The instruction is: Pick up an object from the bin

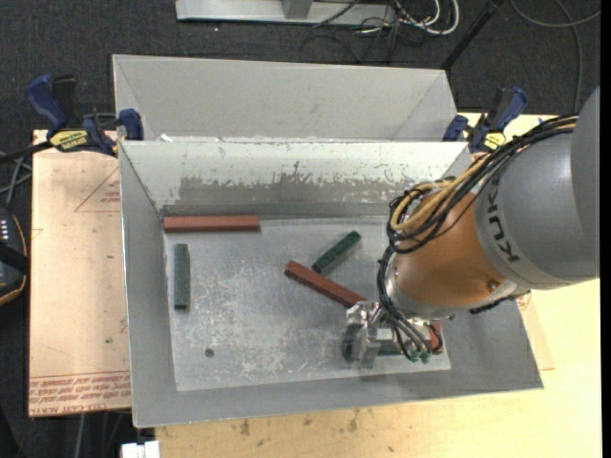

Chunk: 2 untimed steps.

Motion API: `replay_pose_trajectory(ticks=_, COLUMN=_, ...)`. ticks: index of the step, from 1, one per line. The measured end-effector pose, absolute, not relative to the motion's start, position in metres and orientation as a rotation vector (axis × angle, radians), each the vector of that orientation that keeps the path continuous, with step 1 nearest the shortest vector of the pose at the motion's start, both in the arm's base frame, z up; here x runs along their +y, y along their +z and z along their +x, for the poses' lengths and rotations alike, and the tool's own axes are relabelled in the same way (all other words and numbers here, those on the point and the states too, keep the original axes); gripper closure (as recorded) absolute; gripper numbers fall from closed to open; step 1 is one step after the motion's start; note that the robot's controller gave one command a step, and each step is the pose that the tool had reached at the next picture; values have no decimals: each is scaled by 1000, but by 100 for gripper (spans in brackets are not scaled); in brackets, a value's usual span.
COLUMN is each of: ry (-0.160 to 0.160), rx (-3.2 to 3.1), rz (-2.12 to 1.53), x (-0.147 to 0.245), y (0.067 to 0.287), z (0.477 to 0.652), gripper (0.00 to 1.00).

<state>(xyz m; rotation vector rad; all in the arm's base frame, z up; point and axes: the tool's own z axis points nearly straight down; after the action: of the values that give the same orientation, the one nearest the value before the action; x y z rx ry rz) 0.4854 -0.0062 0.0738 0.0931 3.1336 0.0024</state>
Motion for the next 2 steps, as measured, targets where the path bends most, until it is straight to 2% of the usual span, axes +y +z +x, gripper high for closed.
replay_pose_trajectory(ticks=1, ry=2, rx=3134, rz=93, x=-6, y=74, z=485, gripper=100)
replay_pose_trajectory(ticks=2, ry=2, rx=3141, rz=69, x=-3, y=87, z=489, gripper=100)
